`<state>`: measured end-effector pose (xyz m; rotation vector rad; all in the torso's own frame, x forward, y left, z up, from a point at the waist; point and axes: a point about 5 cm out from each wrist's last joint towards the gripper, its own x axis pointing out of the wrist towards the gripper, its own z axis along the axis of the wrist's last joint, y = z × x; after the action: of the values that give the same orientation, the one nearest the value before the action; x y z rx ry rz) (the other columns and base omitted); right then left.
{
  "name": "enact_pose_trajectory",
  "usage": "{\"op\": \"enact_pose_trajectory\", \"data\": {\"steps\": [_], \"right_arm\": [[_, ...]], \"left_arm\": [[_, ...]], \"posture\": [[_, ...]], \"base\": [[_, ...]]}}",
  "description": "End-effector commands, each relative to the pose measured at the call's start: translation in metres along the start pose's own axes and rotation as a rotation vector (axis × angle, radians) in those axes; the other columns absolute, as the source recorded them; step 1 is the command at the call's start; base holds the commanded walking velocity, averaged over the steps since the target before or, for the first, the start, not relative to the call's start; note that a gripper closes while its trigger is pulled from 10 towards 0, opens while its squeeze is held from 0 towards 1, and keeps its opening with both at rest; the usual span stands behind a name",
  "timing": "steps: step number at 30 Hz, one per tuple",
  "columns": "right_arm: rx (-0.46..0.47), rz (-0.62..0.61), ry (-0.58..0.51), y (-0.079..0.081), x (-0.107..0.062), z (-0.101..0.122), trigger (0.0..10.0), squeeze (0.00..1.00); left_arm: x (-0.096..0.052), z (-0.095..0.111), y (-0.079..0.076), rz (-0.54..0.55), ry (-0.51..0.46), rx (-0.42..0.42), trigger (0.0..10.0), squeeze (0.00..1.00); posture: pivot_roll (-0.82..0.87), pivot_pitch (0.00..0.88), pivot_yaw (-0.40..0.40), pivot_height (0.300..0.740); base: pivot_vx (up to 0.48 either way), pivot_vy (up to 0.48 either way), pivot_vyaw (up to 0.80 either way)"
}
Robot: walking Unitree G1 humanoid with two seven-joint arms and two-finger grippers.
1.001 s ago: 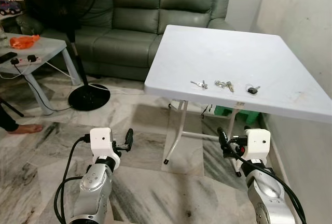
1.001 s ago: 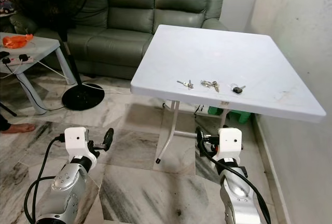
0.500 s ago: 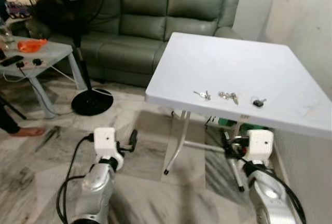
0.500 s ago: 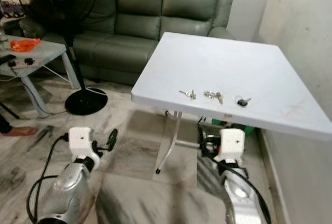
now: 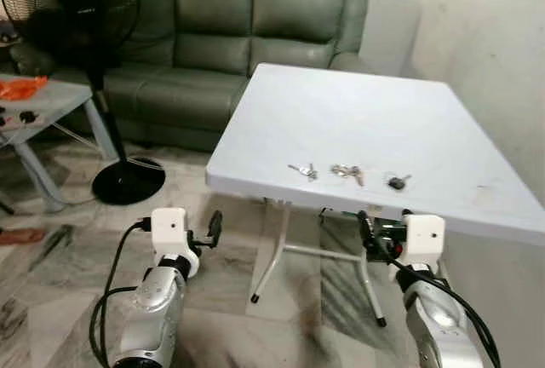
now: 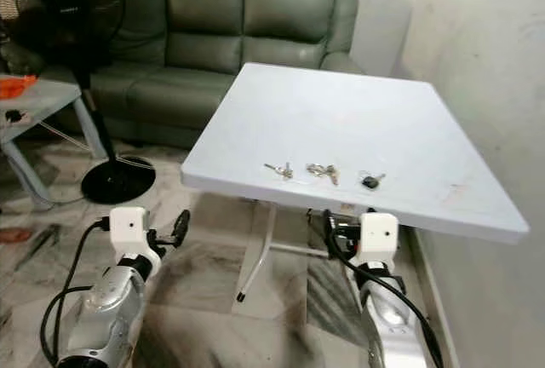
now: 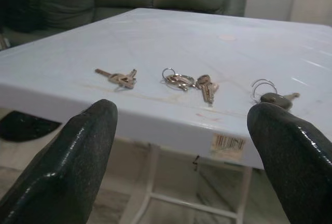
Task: Hang keys on a hook
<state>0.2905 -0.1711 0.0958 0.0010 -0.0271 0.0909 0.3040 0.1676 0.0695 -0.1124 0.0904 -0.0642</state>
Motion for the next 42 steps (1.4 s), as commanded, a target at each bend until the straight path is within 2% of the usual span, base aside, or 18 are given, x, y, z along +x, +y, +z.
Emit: {"op": "enact_pose_trajectory", "data": {"steps": [1,26,30,32,34,42], "right_arm": [[-0.01,-0.033,0.006,-0.011,-0.003,-0.001,10.0,0.0],[-0.016,-0.028,0.025,-0.012,-0.004,-0.003,10.0,0.0],[-0.028,0.009,0.036,-0.009,-0.001,-0.003,10.0,0.0],[-0.04,0.031,0.04,-0.009,0.0,-0.003,10.0,0.0],[-0.063,0.055,0.036,-0.009,0.003,-0.002,10.0,0.0],[-0.119,0.178,0.027,-0.009,0.02,0.008,10.0,0.0]], "left_arm": [[0.003,0.002,-0.012,-0.031,-0.005,-0.005,10.0,0.0],[0.001,0.0,-0.012,-0.023,0.002,-0.029,10.0,0.0],[0.001,-0.001,-0.013,-0.024,0.011,-0.02,10.0,0.0],[0.001,-0.003,-0.016,-0.038,0.031,-0.009,10.0,0.0],[0.001,-0.002,-0.021,-0.059,0.025,0.045,10.0,0.0],[-0.004,-0.004,-0.045,-0.184,0.026,0.054,10.0,0.0]], "posture": [[0.01,0.026,-0.046,0.74],[0.02,0.028,-0.052,0.74],[0.02,0.024,-0.054,0.74],[0.02,0.021,-0.055,0.74],[0.02,0.019,-0.058,0.74],[0.03,0.02,-0.066,0.74]], "base": [[0.326,0.0,0.0],[0.322,0.0,0.0],[0.277,0.0,0.0],[0.0,0.0,0.0],[0.0,0.0,0.0],[0.0,0.0,0.0]]}}
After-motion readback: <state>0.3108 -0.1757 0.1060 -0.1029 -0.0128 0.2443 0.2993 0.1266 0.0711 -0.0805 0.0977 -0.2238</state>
